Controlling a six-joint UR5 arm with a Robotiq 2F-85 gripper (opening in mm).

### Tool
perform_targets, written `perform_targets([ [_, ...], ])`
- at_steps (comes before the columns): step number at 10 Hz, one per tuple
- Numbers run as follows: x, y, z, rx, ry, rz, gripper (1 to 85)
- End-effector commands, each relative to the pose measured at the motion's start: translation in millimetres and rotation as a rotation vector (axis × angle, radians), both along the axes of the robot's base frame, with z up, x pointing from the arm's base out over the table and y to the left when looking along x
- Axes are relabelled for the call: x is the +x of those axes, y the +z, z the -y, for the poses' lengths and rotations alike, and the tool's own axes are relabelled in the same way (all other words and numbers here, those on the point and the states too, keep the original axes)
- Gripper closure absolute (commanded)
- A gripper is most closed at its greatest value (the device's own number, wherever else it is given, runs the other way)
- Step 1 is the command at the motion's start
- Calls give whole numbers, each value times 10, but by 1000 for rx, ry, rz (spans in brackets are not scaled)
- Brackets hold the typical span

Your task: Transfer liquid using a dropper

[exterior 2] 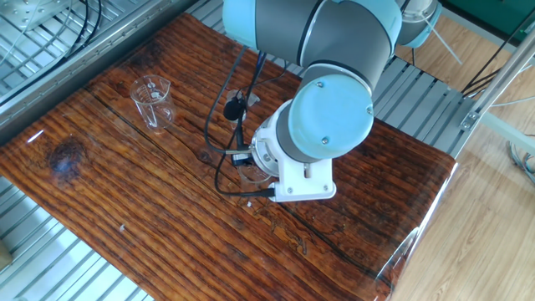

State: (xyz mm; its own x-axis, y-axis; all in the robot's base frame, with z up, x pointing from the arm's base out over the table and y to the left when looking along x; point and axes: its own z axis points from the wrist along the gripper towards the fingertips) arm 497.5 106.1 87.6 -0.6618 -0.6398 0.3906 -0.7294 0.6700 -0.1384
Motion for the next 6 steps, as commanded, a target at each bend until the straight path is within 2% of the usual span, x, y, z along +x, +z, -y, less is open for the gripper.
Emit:
perform_targets([
  [1,-13,-1,0,6,-3,-5,687],
  [6,-10,-12,33,2,-1,-3,687],
])
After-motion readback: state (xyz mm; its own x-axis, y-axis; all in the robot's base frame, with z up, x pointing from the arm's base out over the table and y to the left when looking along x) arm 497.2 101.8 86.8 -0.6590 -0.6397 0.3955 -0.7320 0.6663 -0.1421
